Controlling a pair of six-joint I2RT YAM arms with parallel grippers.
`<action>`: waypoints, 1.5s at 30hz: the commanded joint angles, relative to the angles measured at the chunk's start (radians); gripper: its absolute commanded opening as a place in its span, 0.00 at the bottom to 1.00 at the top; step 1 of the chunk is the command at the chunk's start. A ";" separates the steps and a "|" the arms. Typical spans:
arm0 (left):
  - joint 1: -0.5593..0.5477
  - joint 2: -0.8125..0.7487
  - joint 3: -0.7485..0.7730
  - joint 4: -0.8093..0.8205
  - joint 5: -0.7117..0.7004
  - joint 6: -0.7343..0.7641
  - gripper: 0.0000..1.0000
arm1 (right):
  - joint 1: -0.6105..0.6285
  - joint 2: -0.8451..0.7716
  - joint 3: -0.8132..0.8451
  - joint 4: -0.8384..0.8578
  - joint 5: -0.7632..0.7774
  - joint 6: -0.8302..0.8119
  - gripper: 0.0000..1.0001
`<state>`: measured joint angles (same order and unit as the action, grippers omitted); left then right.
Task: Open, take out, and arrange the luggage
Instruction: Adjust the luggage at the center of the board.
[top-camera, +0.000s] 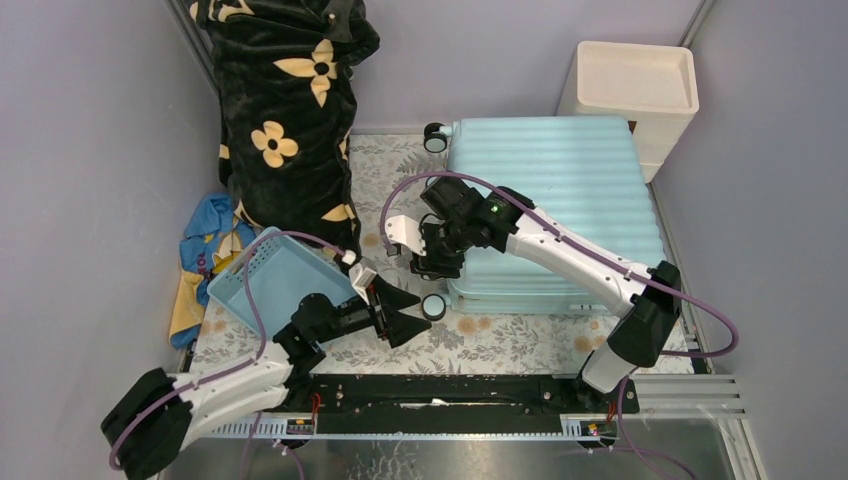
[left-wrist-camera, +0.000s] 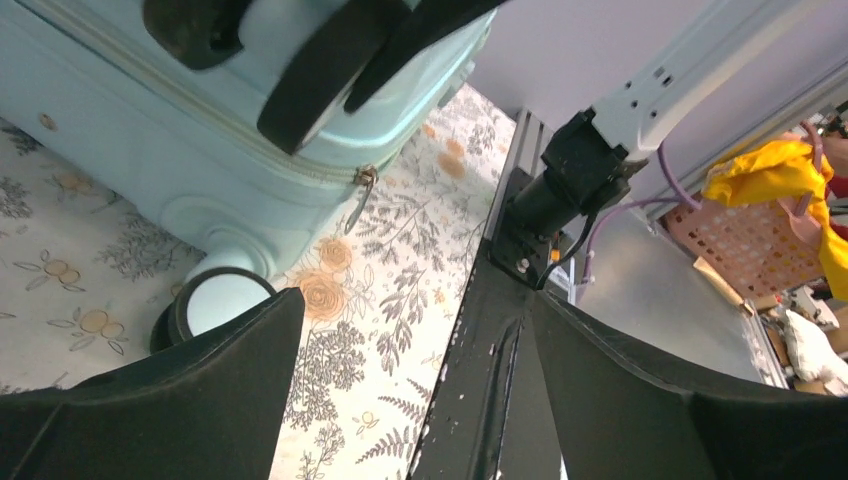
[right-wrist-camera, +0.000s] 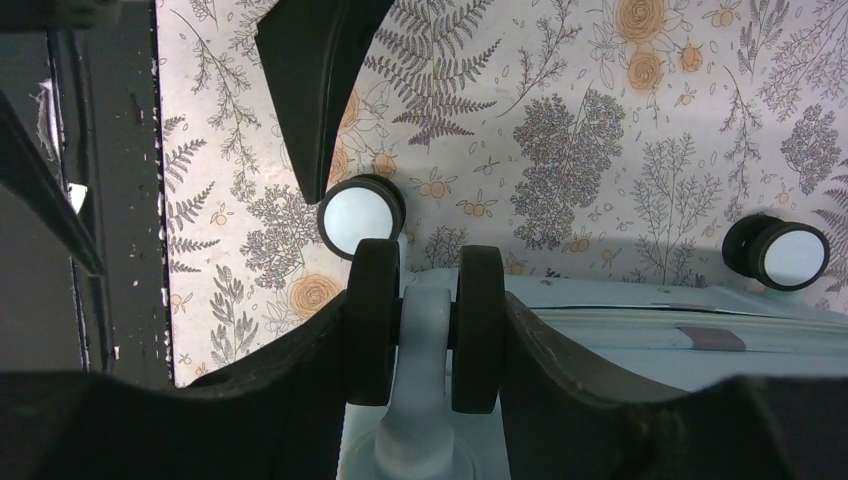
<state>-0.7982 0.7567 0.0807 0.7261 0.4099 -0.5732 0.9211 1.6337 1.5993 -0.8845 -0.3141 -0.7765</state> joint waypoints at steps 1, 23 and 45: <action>-0.032 0.122 -0.029 0.254 0.016 0.030 0.89 | 0.007 -0.052 0.035 0.036 -0.062 0.014 0.21; -0.192 0.650 -0.009 0.788 -0.329 0.151 0.66 | -0.004 -0.060 0.081 0.141 -0.044 0.141 0.08; -0.338 0.897 0.101 0.872 -0.670 0.201 0.49 | -0.048 -0.087 0.033 0.183 -0.080 0.198 0.08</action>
<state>-1.1130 1.6295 0.1555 1.5150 -0.1558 -0.3859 0.8894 1.6291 1.5990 -0.8467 -0.3614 -0.6212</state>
